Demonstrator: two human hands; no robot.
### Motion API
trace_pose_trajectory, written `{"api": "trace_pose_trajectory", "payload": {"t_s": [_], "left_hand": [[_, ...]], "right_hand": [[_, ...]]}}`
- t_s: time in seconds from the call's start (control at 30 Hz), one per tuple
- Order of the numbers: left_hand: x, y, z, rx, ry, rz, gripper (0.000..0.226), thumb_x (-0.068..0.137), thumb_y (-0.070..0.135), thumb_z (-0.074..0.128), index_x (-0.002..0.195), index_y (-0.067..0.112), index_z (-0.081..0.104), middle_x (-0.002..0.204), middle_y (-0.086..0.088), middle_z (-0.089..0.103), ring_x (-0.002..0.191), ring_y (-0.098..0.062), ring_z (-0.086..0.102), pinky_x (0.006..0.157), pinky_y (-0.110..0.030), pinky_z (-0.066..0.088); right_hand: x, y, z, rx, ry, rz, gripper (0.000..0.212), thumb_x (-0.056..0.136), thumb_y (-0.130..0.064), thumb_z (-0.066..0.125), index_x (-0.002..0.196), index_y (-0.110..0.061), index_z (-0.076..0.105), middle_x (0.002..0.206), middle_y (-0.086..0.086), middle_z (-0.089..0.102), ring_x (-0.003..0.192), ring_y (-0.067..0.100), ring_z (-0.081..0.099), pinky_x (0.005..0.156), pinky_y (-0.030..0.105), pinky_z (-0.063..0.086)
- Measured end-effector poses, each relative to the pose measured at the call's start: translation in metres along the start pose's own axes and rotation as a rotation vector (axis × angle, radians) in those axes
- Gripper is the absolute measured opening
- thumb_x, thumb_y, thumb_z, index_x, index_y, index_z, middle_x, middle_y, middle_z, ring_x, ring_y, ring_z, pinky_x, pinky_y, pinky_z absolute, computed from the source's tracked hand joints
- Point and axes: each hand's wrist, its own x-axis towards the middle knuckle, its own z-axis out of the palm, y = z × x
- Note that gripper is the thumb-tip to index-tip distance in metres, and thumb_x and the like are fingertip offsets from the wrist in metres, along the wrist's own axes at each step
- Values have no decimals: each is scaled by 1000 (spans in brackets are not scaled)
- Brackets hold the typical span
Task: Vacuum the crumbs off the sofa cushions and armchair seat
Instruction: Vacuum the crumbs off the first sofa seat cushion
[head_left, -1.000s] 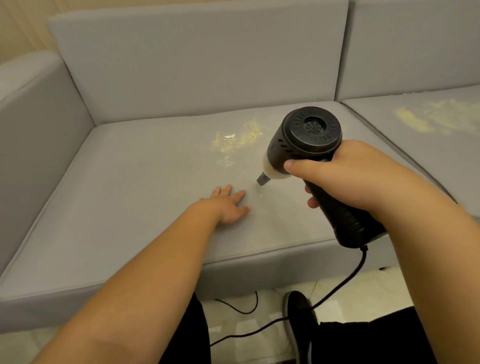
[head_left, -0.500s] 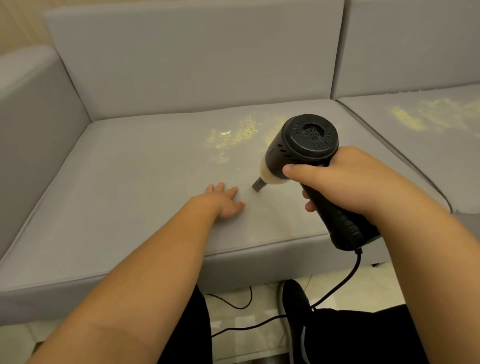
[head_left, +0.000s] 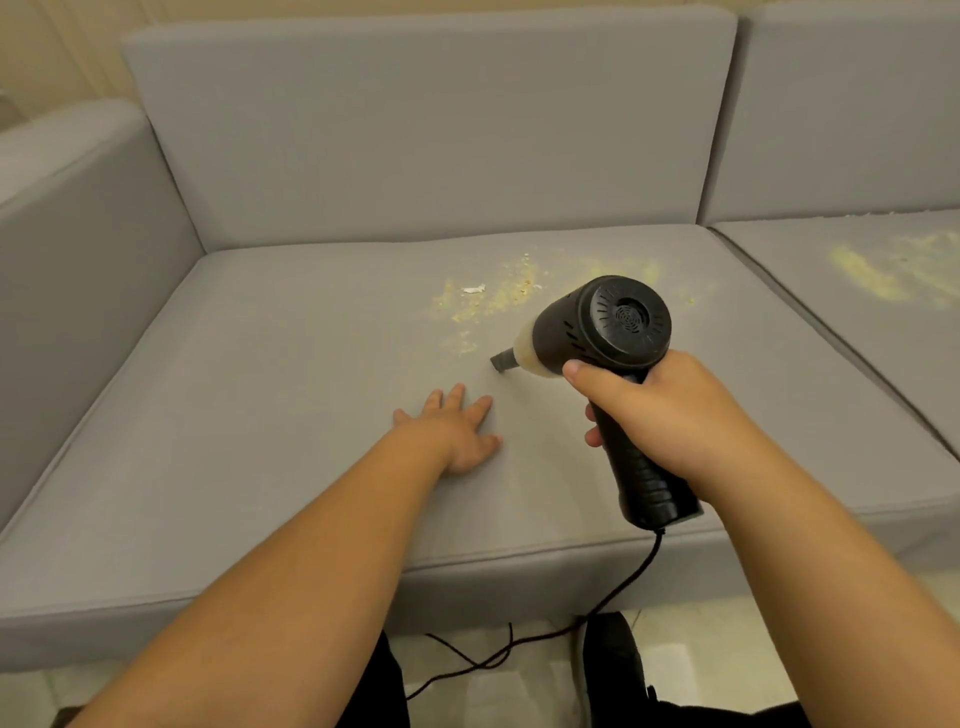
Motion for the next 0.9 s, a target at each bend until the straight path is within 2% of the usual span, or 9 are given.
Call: {"api": "trace_pose_trajectory", "payload": {"t_s": [0.2,0.3,0.4,0.5,0.7,0.9], "left_hand": [[2,-18,-11,-2,66,-2,72,103,67,29,163,46,-6,171,8,-23,159,-23,-17,120,-71,0],[11,-33,-12,-16,100,-23,71,103,66,28,162,46,-7,170,8,-24,158,-23,-18,120,-71,0],[20,-40,-15,-48,102,-43,71,104,65,28,162,46,-6,171,7,-24,158,-24,-18,120,-71,0],[34,-42,-22,-72,118,-31,70,104,64,28,162,46,-6,170,6,-25,158,-24,-20,120,-71,-2],[54,-66,-28,-84,187,-25,70,103,65,29,162,48,-4,170,8,-24,157,-23,-23,120,-71,-6],[65,-79,-29,-130,177,-62,68,103,66,27,162,50,-3,171,8,-23,157,-23,-22,121,-69,-6]], "right_hand": [[27,-1,2,-7,69,-31,12,93,-41,74,98,-31,70,86,0,76,66,5,75,66,29,52],[56,-5,3,29,121,-11,16,90,-43,76,99,-31,69,83,-3,78,71,3,74,71,29,53],[87,-12,9,128,157,21,14,89,-39,78,97,-30,71,80,-2,78,80,15,77,83,41,61],[116,-22,21,232,173,50,12,89,-33,78,93,-23,74,83,7,78,78,20,78,87,52,62],[152,-31,40,203,138,37,6,90,-29,77,91,-26,72,86,8,77,74,19,78,82,47,62],[166,-23,46,137,123,26,8,89,-30,78,90,-27,70,83,4,77,71,18,77,82,47,62]]}}
